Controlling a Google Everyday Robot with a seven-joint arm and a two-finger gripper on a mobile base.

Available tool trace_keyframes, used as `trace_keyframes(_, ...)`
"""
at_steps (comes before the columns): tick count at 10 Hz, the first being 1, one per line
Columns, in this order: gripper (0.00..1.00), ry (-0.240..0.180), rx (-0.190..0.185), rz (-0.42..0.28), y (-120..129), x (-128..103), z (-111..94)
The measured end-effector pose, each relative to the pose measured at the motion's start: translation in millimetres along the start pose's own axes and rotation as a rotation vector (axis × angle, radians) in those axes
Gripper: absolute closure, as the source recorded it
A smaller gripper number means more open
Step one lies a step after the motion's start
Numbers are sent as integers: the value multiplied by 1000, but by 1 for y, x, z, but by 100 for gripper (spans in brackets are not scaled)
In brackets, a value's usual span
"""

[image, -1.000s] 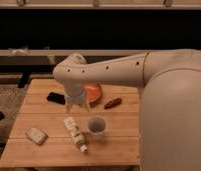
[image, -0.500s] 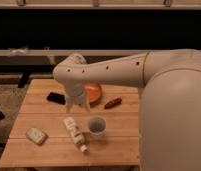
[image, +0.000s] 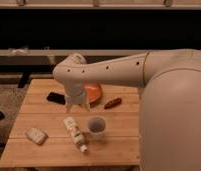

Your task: Place the pepper in the ceramic bowl

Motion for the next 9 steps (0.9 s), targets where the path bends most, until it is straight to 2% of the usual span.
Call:
trace_keyframes(6,35,-1,1,0,0,0,0)
trace_keyframes(8,35,-6,20,16,-3,-3,1)
trace_keyframes(9,35,-12,35,38,-12,-11,0)
